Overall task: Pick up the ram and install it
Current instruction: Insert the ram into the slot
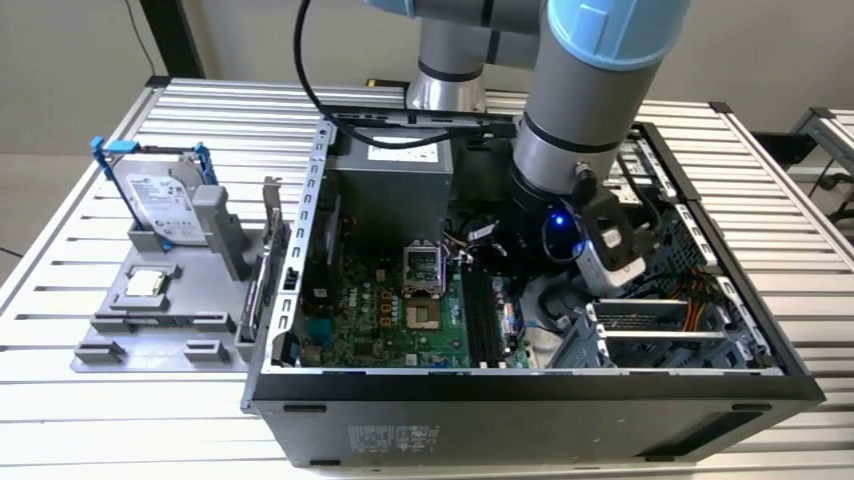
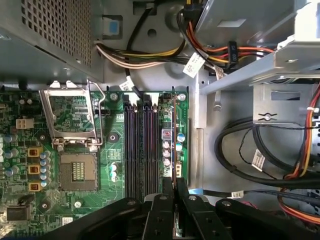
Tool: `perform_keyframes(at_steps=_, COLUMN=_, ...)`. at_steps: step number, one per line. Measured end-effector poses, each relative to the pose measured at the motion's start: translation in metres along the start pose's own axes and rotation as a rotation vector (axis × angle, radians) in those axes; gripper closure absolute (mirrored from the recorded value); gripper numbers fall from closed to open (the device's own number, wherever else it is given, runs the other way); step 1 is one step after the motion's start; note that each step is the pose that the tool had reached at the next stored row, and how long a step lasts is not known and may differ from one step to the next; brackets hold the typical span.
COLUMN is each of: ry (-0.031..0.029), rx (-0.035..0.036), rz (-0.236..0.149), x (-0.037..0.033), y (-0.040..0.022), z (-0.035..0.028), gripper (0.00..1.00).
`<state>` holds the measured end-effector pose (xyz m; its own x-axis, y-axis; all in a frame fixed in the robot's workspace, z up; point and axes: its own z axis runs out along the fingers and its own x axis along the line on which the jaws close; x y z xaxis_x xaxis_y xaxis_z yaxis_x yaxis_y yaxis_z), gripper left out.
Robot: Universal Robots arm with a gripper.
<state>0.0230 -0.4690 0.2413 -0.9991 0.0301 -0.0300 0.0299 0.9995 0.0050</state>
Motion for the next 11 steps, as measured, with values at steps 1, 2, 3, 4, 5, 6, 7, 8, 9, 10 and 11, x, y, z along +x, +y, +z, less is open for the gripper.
perform_keyframes(at_steps=1, ry=0.0000, rx=0.0002, rz=0.000, x=0.0006, y=-0.0002, z=0.0017, gripper=1.00)
perform_keyframes(at_steps=2, ry=-0.0002, rx=0.0004, rz=0.000, x=0.0013, y=-0.0003, z=0.0034, gripper=1.00)
perform_keyframes(at_steps=3, ry=-0.0005, rx=0.0010, rz=0.000, x=0.0022, y=-0.0003, z=0.0050, gripper=1.00)
perform_keyframes(at_steps=4, ry=-0.0007, rx=0.0020, rz=0.000, x=0.0030, y=-0.0004, z=0.0062, gripper=1.00)
perform_keyframes(at_steps=5, ry=-0.0008, rx=0.0027, rz=0.000, x=0.0040, y=-0.0006, z=0.0071, gripper=1.00)
perform_keyframes(at_steps=6, ry=-0.0008, rx=0.0033, rz=0.000, x=0.0050, y=-0.0010, z=0.0077, gripper=1.00)
perform_keyframes(at_steps=7, ry=-0.0008, rx=0.0036, rz=0.000, x=0.0057, y=-0.0017, z=0.0080, gripper=1.00)
perform_keyframes(at_steps=8, ry=-0.0009, rx=0.0034, rz=0.000, x=0.0064, y=-0.0021, z=0.0086, gripper=1.00)
perform_keyframes(at_steps=9, ry=-0.0011, rx=0.0033, rz=0.000, x=0.0074, y=-0.0022, z=0.0094, gripper=1.00)
perform_keyframes(at_steps=10, ry=-0.0012, rx=0.0037, rz=0.000, x=0.0084, y=-0.0023, z=0.0103, gripper=1.00)
perform_keyframes(at_steps=11, ry=-0.0013, rx=0.0041, rz=0.000, x=0.0095, y=-0.0025, z=0.0109, gripper=1.00)
